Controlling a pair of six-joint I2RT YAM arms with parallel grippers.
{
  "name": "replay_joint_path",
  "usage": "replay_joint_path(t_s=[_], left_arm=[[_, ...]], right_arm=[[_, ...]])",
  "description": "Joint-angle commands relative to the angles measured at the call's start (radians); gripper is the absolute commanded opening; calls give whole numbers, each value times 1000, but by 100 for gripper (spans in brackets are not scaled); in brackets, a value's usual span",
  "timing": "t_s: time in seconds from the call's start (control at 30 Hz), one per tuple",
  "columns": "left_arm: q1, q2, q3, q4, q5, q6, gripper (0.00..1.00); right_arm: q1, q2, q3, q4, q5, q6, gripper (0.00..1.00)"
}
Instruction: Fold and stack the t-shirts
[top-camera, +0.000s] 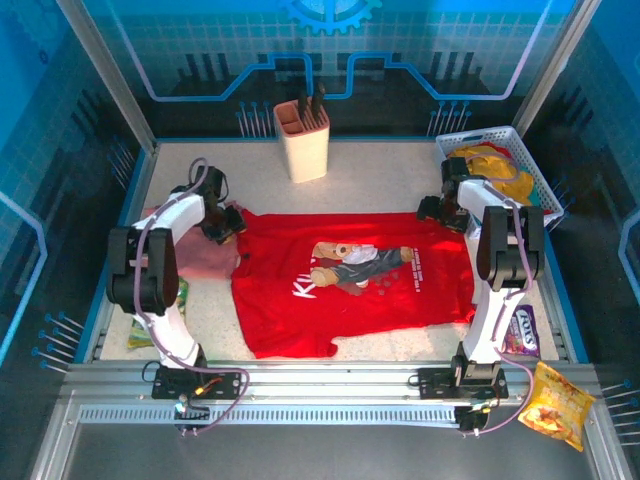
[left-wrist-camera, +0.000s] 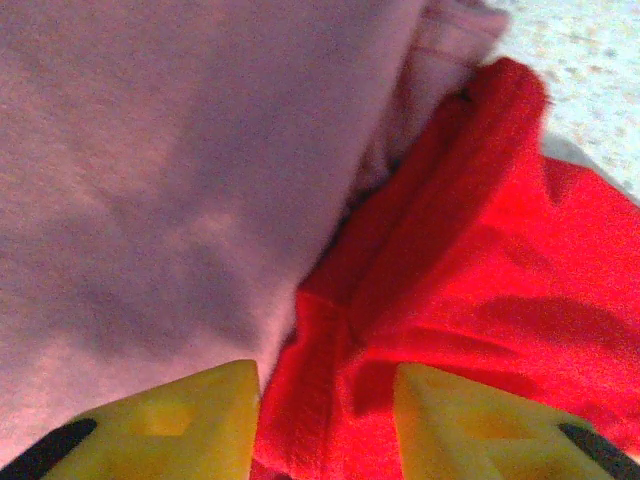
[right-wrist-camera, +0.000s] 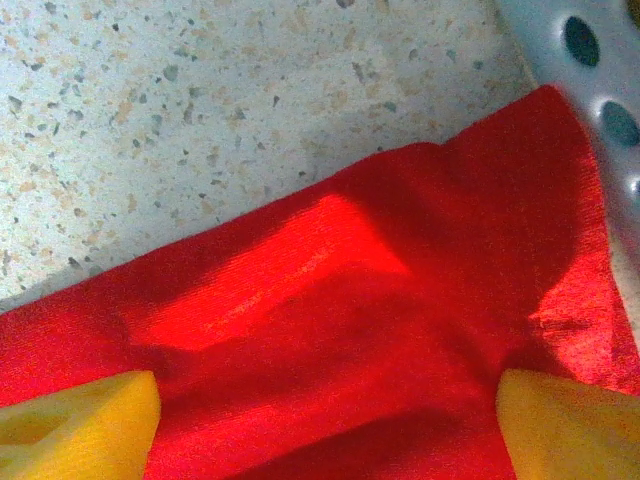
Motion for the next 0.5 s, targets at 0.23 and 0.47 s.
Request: replay_joint_path(t_s=[0.23,0.47], left_arm=[[-32,-253,-227,7,187,-53,43],[-175,-388,-400,-2,156,-133,44]], right_arm=[[28,-156,-95,-5,0,2,88],[56,-207,-166,13,-14,13,88]])
